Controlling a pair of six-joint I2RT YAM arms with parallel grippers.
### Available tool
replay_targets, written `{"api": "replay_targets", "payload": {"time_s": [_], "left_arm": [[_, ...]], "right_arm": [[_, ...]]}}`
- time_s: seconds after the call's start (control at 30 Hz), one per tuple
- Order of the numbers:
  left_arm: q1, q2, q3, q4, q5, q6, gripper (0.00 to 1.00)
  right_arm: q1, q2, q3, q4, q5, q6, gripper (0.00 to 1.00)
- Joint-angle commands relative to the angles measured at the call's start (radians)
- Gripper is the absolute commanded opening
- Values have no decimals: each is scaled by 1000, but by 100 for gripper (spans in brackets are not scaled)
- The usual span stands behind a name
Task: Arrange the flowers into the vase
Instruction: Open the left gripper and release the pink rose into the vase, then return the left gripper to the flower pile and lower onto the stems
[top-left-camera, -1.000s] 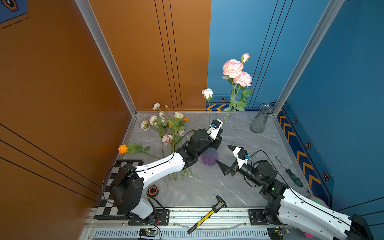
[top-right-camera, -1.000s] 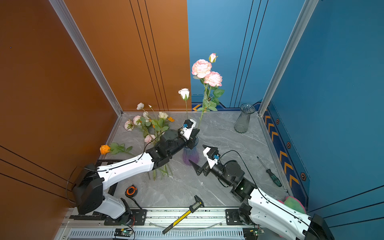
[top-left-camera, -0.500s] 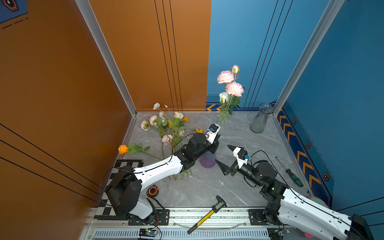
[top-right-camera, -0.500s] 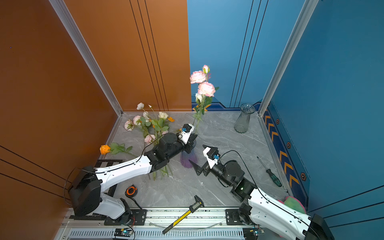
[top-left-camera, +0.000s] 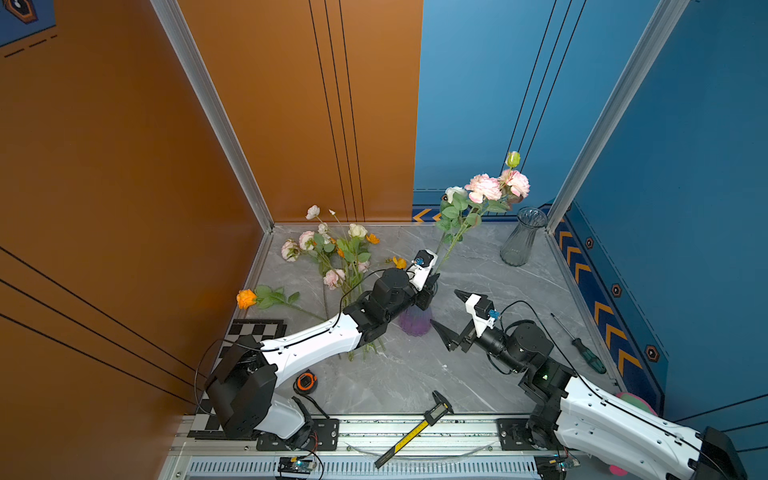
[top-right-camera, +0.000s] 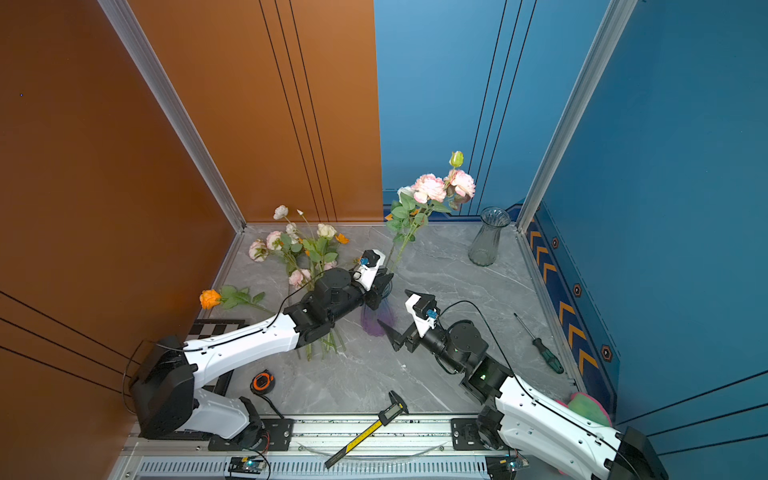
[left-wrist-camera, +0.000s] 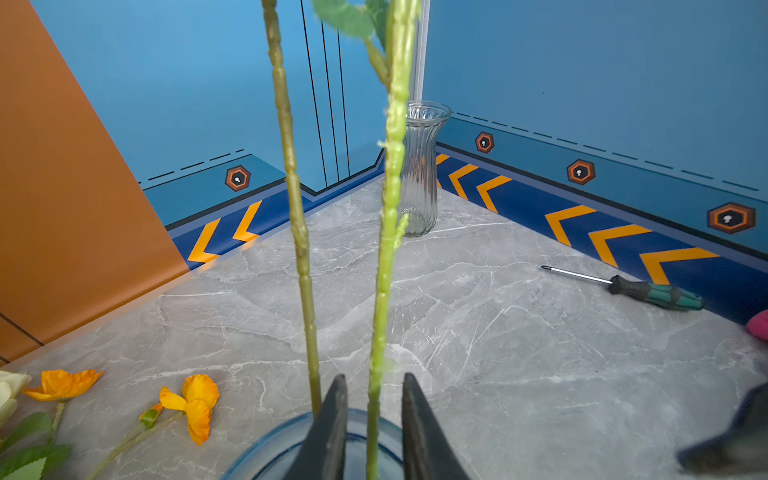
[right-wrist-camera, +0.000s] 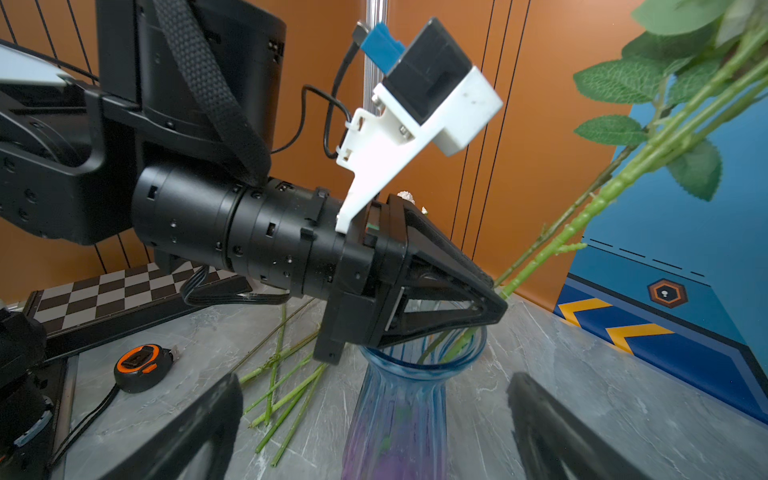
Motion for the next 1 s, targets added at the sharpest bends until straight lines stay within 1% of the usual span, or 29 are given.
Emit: {"api": "replay_targets", "payload": {"time_s": [0.0,0.1,0.13,0.17,0.27,0.33,0.4,0.43,0.5,0.57,0.63,0.77,0.87,0.9,0.97], "left_arm": [[7,-51,-19,8,11,-16,30],[7,-92,-32,7,-3,-26,32],[6,-109,-39,7,-18,-31,37],[6,-124,-44,3,-40,-36,38],[10,-179,-35,-94,-172,-65,41],[15,-214,-17,-214,-309,-94,42],[33,-240,-2,-338,-421,-134,43],[50,-254,-2,-390,-465,-162,43],[99,-282,-9,-486,-491,-235,43],[166,-303,-21,-577,-460,-323,41],[242,-309,-37,-651,-400,-415,40],[353,-281,-72,-689,-254,-546,39],[434,-208,-80,-692,-102,-623,37],[458,-173,-74,-691,-47,-642,34],[475,-105,-56,-694,11,-661,27]], "right_arm": [[-4,3,2,16,-16,11,100],[-3,2,0,16,-17,11,100],[-4,4,2,17,-19,11,100],[-3,4,1,16,-23,9,100],[4,5,5,13,-32,1,100],[17,11,12,1,-26,-14,100],[42,24,30,-29,-6,-40,100],[63,33,39,-39,12,-57,100],[104,53,51,-53,56,-95,100],[137,78,69,-72,85,-122,100],[170,110,89,-90,109,-147,100],[244,177,125,-116,163,-207,100],[265,205,132,-107,131,-213,100],[265,217,135,-106,106,-208,100],[267,249,149,-116,52,-206,100]]}}
